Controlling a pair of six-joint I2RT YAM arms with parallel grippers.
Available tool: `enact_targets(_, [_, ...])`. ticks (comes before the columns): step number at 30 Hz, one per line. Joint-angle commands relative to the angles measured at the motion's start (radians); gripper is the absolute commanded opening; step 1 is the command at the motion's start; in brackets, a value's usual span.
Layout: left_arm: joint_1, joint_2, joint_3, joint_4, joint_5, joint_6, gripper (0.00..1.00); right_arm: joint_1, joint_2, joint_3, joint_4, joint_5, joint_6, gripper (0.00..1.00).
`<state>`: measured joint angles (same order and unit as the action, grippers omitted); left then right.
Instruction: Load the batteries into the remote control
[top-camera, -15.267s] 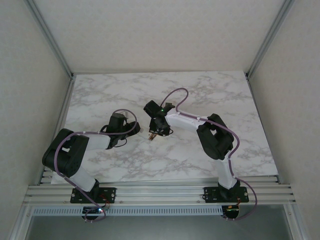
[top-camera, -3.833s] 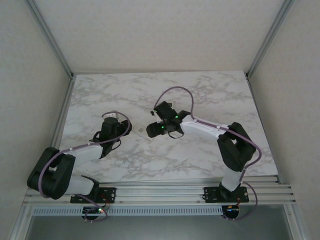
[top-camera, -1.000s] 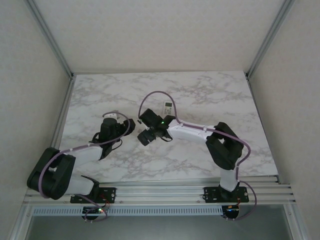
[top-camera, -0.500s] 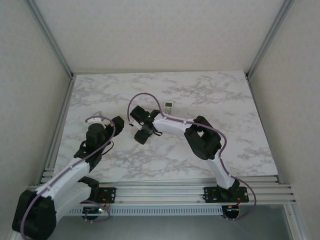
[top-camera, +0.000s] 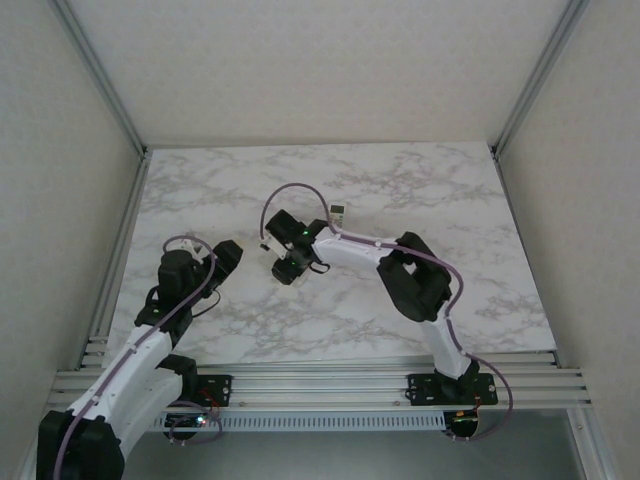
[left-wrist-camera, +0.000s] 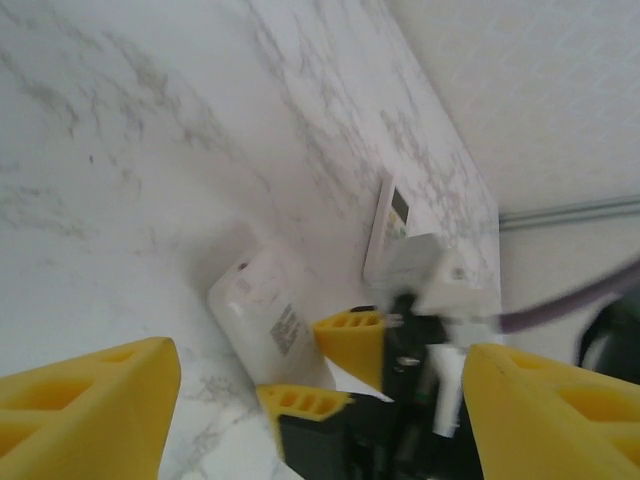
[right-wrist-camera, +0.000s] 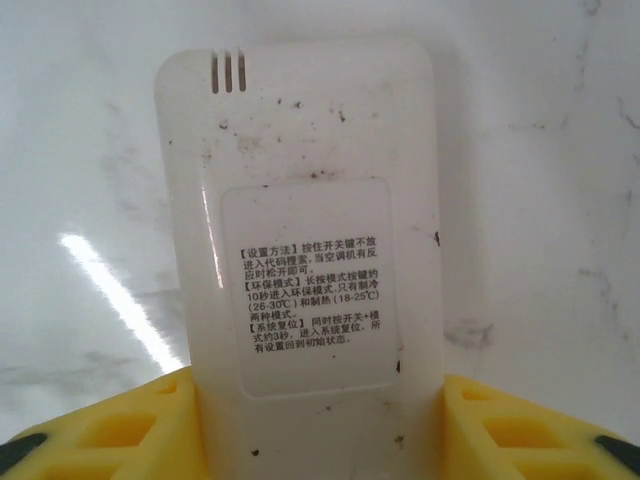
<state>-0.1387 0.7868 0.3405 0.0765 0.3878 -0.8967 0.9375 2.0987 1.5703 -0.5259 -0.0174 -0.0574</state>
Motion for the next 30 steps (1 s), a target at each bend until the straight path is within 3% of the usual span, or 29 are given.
enact_targets(1, [0.015, 0.034, 0.055, 0.021, 0.183, -0.032, 0.7, -0.006, -0.176, -0.078, 0.164, -0.151, 0.151, 0.42])
enact_targets(4, [0.015, 0.086, 0.067, 0.114, 0.285, -0.061, 0.65, -0.004, -0.23, -0.14, 0.239, -0.211, 0.241, 0.43])
enact_targets(6, [0.014, 0.099, 0.071, 0.141, 0.298, -0.074, 0.56, 0.009, -0.257, -0.18, 0.288, -0.23, 0.271, 0.44])
enact_targets(11, [0.013, 0.1, 0.08, 0.161, 0.295, -0.093, 0.39, 0.042, -0.282, -0.21, 0.334, -0.221, 0.311, 0.45])
enact_targets(16, [0.013, 0.143, 0.064, 0.185, 0.31, -0.096, 0.29, 0.073, -0.27, -0.207, 0.378, -0.229, 0.353, 0.45])
enact_targets(19, [0.013, 0.155, 0.041, 0.205, 0.302, -0.108, 0.12, 0.082, -0.258, -0.204, 0.394, -0.225, 0.385, 0.45])
enact_targets(22, [0.013, 0.153, 0.053, 0.157, 0.257, -0.078, 0.06, 0.088, -0.257, -0.204, 0.408, -0.232, 0.407, 0.46])
enact_targets(24, [0.008, 0.177, 0.12, 0.045, 0.214, -0.001, 0.05, 0.089, -0.278, -0.214, 0.418, -0.221, 0.414, 0.53])
enact_targets(27, [-0.032, 0.25, 0.309, -0.244, 0.067, 0.175, 0.05, 0.076, -0.339, -0.222, 0.394, -0.154, 0.431, 0.83])
enact_targets(30, [-0.075, 0.329, 0.464, -0.462, -0.112, 0.25, 0.04, 0.014, -0.422, -0.264, 0.394, -0.152, 0.482, 0.94])
